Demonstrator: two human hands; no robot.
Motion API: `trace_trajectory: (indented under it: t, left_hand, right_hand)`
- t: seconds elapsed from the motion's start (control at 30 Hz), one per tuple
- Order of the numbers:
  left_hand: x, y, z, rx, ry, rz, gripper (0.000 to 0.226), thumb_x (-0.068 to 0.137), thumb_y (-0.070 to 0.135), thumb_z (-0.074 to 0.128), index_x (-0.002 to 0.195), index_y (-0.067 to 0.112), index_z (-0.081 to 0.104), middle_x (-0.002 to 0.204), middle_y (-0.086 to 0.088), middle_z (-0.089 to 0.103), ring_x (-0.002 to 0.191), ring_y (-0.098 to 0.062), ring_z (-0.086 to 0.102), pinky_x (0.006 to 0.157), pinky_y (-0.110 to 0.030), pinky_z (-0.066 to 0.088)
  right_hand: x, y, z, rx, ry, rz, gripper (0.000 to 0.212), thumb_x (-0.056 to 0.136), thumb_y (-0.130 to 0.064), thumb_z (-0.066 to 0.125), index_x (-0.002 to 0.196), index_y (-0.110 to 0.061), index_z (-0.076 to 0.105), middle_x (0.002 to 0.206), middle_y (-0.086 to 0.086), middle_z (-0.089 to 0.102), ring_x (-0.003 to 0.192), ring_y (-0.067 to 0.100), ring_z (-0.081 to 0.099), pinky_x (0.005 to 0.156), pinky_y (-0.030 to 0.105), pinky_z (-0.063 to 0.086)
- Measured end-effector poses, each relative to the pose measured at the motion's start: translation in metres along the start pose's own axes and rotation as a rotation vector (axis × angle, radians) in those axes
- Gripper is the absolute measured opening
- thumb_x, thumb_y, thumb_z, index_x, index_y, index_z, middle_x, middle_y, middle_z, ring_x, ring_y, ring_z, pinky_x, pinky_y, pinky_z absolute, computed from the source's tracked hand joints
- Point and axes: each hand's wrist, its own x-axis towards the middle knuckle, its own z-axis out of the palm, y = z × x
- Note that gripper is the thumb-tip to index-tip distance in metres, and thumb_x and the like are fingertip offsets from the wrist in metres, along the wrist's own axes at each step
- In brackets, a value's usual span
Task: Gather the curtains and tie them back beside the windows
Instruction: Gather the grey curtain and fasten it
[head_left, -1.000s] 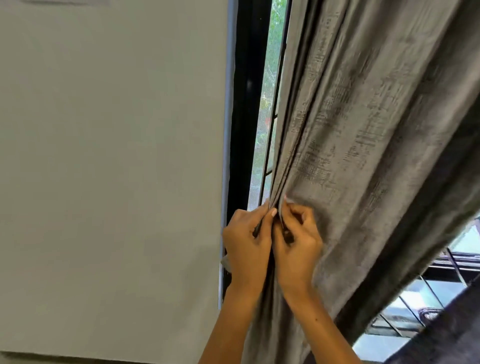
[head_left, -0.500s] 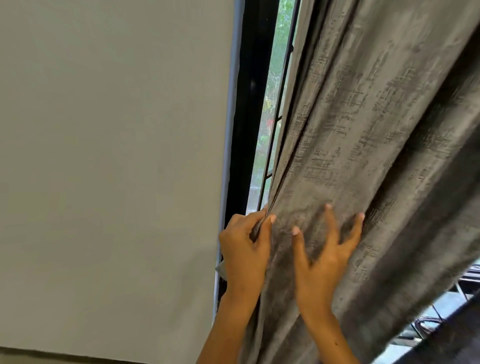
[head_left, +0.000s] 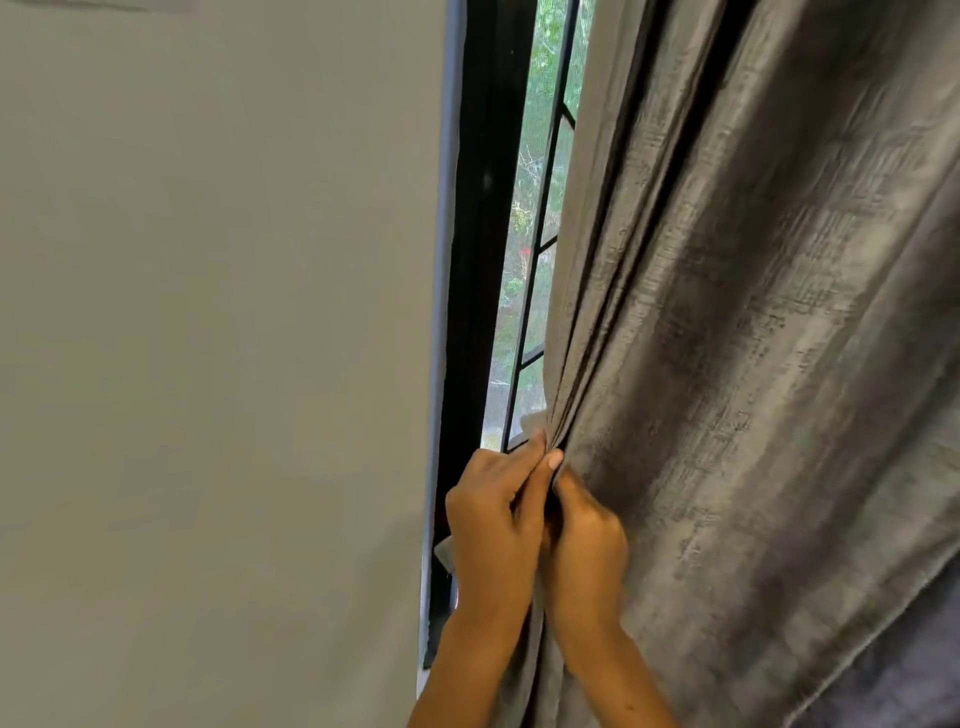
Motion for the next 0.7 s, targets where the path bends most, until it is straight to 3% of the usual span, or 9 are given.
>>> trace_trajectory:
  t: [0.07, 0.1, 0.17, 0.23, 0.3, 0.4, 0.5, 0.63, 0.7]
  left_hand:
    - [0.002, 0.001, 0.001, 0.012, 0.001, -0.012, 0.042, 0.080, 0.054, 0.060, 0.110, 0.026, 0.066, 0.069, 0.013, 0.057, 0.062, -0.007, 0.056, 0.056, -0.016, 0.048]
    - [0.003, 0.000, 0.002, 0.029, 0.008, -0.021, 0.043, 0.077, 0.055, 0.062, 0.108, 0.026, 0.067, 0.068, 0.012, 0.057, 0.062, -0.008, 0.054, 0.056, -0.012, 0.045]
    - [0.007, -0.003, 0.002, 0.059, 0.022, -0.037, 0.028, 0.079, 0.041, 0.069, 0.103, 0.027, 0.069, 0.069, 0.009, 0.058, 0.065, -0.006, 0.057, 0.057, -0.009, 0.045]
    - [0.012, -0.009, 0.001, 0.048, 0.043, -0.069, 0.015, 0.082, 0.025, 0.072, 0.095, 0.031, 0.070, 0.072, 0.004, 0.062, 0.067, -0.006, 0.060, 0.058, -0.012, 0.048]
    - [0.018, -0.015, -0.003, 0.025, 0.071, -0.105, 0.024, 0.080, 0.019, 0.074, 0.089, 0.039, 0.065, 0.074, 0.002, 0.064, 0.068, -0.006, 0.062, 0.060, -0.016, 0.051]
    - [0.024, -0.021, -0.009, 0.009, 0.076, -0.106, 0.026, 0.078, 0.020, 0.075, 0.086, 0.041, 0.064, 0.073, -0.001, 0.065, 0.070, -0.011, 0.062, 0.063, -0.020, 0.052]
    - [0.026, -0.023, -0.008, -0.022, 0.038, -0.138, 0.023, 0.079, 0.022, 0.073, 0.085, 0.042, 0.065, 0.076, -0.002, 0.066, 0.072, -0.010, 0.062, 0.064, -0.016, 0.050]
    - [0.027, -0.026, -0.003, -0.062, -0.003, -0.169, 0.011, 0.080, 0.030, 0.071, 0.089, 0.036, 0.069, 0.080, 0.000, 0.067, 0.075, -0.007, 0.063, 0.066, -0.015, 0.051]
    - [0.028, -0.028, -0.001, -0.066, -0.004, -0.175, 0.012, 0.080, 0.026, 0.071, 0.090, 0.033, 0.069, 0.080, 0.000, 0.067, 0.076, -0.007, 0.063, 0.066, -0.014, 0.050]
  right_hand:
    - [0.003, 0.000, 0.000, -0.024, 0.002, 0.019, 0.017, 0.097, -0.009, 0.051, 0.086, -0.009, 0.064, 0.054, -0.011, 0.052, 0.047, 0.002, 0.048, 0.044, 0.010, 0.031]
    - [0.004, 0.002, -0.001, -0.070, -0.021, -0.018, 0.014, 0.095, -0.006, 0.053, 0.088, -0.006, 0.064, 0.058, -0.009, 0.056, 0.053, 0.005, 0.055, 0.050, 0.011, 0.037]
    - [0.005, 0.004, -0.004, -0.028, -0.143, -0.062, 0.024, 0.095, -0.007, 0.053, 0.117, -0.011, 0.064, 0.098, -0.008, 0.070, 0.095, 0.010, 0.065, 0.077, 0.019, 0.050]
    - [0.006, 0.010, -0.010, 0.010, -0.169, -0.193, 0.041, 0.098, -0.025, 0.050, 0.139, -0.027, 0.047, 0.145, -0.013, 0.045, 0.135, 0.004, 0.039, 0.106, 0.021, 0.037]
    - [0.009, 0.023, -0.016, -0.095, -0.001, -0.306, 0.053, 0.091, -0.041, 0.051, 0.141, -0.025, 0.044, 0.159, 0.002, 0.018, 0.147, 0.016, 0.014, 0.115, 0.035, 0.022]
    - [0.022, 0.029, -0.031, 0.021, 0.281, -0.053, 0.086, 0.079, -0.058, 0.058, 0.149, -0.023, 0.025, 0.161, -0.001, 0.007, 0.146, 0.007, 0.007, 0.116, 0.019, 0.014]
    - [0.038, 0.030, -0.039, 0.230, 0.154, 0.120, 0.106, 0.073, -0.055, 0.073, 0.151, -0.034, 0.004, 0.158, -0.011, 0.016, 0.143, 0.002, 0.017, 0.118, 0.029, 0.020]
    - [0.051, 0.032, -0.027, 0.396, -0.056, 0.166, 0.094, 0.072, -0.039, 0.071, 0.149, -0.036, 0.017, 0.131, -0.012, 0.057, 0.124, -0.001, 0.049, 0.110, 0.042, 0.038]
    - [0.053, 0.033, -0.020, 0.321, -0.039, 0.134, 0.083, 0.072, -0.036, 0.072, 0.145, -0.029, 0.033, 0.121, -0.011, 0.062, 0.117, -0.002, 0.053, 0.107, 0.040, 0.042]
